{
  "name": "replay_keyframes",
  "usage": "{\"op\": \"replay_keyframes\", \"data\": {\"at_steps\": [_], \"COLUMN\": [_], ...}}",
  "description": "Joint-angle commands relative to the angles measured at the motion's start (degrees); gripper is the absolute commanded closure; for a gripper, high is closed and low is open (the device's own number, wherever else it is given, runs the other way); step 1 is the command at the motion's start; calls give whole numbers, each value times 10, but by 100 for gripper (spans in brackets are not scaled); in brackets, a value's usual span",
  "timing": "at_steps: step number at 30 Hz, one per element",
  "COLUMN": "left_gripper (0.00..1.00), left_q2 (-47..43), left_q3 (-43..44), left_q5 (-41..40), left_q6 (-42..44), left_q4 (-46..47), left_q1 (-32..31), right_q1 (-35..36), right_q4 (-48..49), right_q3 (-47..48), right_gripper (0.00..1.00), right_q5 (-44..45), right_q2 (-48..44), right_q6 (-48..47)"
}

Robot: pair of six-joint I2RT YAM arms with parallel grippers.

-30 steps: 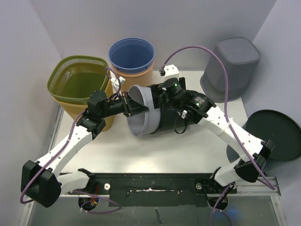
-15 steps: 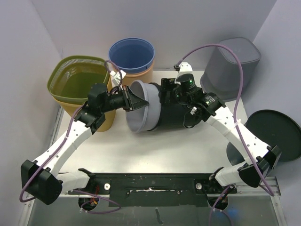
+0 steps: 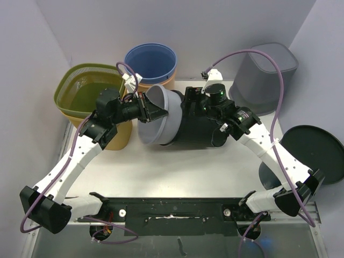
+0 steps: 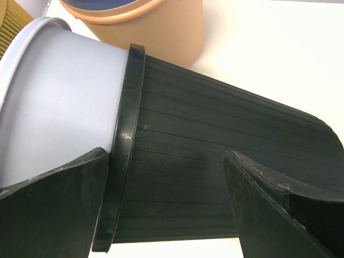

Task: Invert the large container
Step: Pick up the container from the container.

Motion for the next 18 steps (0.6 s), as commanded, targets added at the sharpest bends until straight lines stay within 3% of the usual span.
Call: {"op": "replay_keyframes", "data": {"at_steps": [1,10,18], "left_gripper": [100,100,100], "left_q2": [-80,-79,-79], "left_q3": [98,123,111], "left_q5": [57,37,25], "left_q6": [18,63,55], "left_q4": [171,99,112], "left_q1": [3,6,13], "right_q1": [-43,-44,-37], "right_q4": [-175,-205,-225], "right_q3": [-44,-47,-11], "right_gripper": [15,15,15], "right_q5": [140,137,135], "right_q2": [33,14,2], "right_q6": [-59,-57,-52]}}
